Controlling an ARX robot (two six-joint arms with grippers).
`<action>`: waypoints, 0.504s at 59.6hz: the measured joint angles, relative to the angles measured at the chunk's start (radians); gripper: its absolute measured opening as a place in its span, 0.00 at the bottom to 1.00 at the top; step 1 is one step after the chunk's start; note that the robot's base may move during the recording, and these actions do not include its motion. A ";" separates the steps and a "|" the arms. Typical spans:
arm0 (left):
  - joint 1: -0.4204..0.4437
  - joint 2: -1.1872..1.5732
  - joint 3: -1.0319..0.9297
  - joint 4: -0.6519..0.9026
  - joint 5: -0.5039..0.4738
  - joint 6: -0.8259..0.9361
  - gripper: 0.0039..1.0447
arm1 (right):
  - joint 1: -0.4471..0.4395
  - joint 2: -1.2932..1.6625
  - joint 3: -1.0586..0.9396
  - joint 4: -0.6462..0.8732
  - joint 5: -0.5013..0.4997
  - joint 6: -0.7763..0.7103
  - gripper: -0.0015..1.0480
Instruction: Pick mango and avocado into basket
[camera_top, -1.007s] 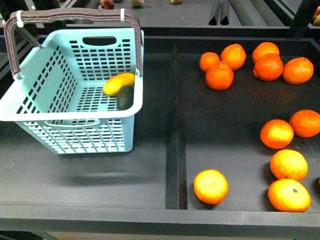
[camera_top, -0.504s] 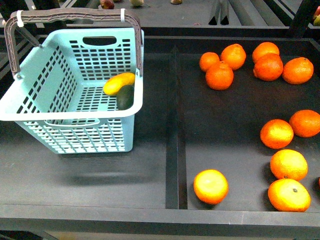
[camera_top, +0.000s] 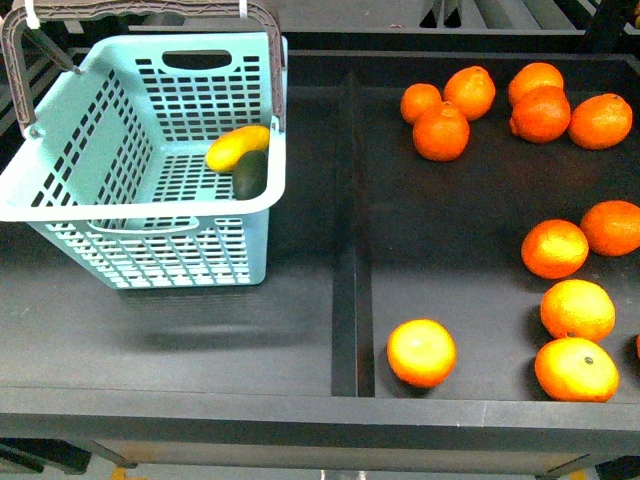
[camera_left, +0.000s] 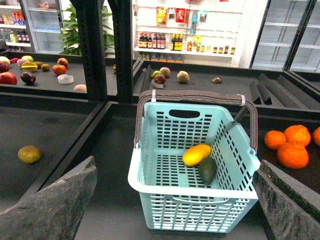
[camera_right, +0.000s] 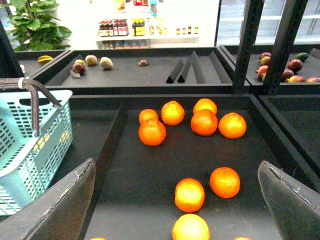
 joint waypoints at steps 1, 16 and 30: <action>0.000 0.000 0.000 0.000 0.000 0.000 0.92 | 0.000 0.000 0.000 0.000 0.000 0.000 0.92; 0.000 0.000 0.000 0.000 0.000 0.000 0.92 | 0.000 0.000 0.000 0.000 0.000 0.000 0.92; 0.000 0.000 0.000 0.000 0.000 0.000 0.92 | 0.000 0.000 0.000 0.000 0.000 0.000 0.92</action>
